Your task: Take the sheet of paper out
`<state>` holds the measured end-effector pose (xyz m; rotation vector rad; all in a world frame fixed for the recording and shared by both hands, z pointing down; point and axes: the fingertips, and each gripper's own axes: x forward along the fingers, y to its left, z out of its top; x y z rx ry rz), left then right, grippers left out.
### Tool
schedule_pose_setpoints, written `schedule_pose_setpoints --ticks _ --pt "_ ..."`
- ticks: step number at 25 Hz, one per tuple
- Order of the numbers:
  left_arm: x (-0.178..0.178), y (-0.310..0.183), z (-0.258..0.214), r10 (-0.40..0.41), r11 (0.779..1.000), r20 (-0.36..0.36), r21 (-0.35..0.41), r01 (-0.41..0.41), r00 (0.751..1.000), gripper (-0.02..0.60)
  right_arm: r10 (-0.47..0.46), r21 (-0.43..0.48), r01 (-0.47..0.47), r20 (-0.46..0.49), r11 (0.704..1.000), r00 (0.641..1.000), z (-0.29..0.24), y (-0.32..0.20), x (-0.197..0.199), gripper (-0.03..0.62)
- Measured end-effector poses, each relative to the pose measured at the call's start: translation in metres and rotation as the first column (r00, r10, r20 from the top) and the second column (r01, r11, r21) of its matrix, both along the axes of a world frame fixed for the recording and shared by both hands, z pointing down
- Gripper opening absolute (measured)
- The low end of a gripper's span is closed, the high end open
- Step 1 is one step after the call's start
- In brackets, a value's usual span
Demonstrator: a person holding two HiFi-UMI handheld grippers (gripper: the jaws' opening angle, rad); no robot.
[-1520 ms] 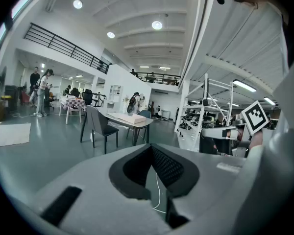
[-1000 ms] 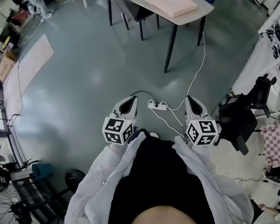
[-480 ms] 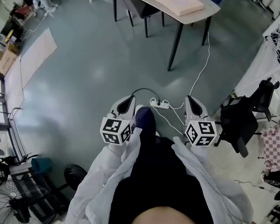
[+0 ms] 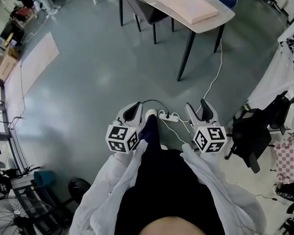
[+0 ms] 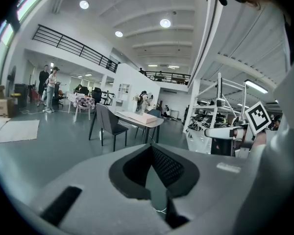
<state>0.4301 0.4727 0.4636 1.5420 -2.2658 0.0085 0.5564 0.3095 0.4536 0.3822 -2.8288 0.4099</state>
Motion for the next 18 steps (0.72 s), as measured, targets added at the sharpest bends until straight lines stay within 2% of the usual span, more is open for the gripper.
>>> schedule_pose_setpoints --ticks 5,18 --pt "-0.056 -0.031 -0.008 0.009 1.0 0.008 -0.001 -0.009 1.0 0.0 -0.001 -0.008 0.001 0.003 1.0 1.0 -0.005 -0.031 -0.055 0.314" --pt "-0.219 -0.095 -0.021 0.025 1.0 0.021 -0.009 -0.025 0.999 0.0 0.038 -0.022 -0.038 0.007 0.999 0.999 -0.014 -0.102 -0.209 0.328"
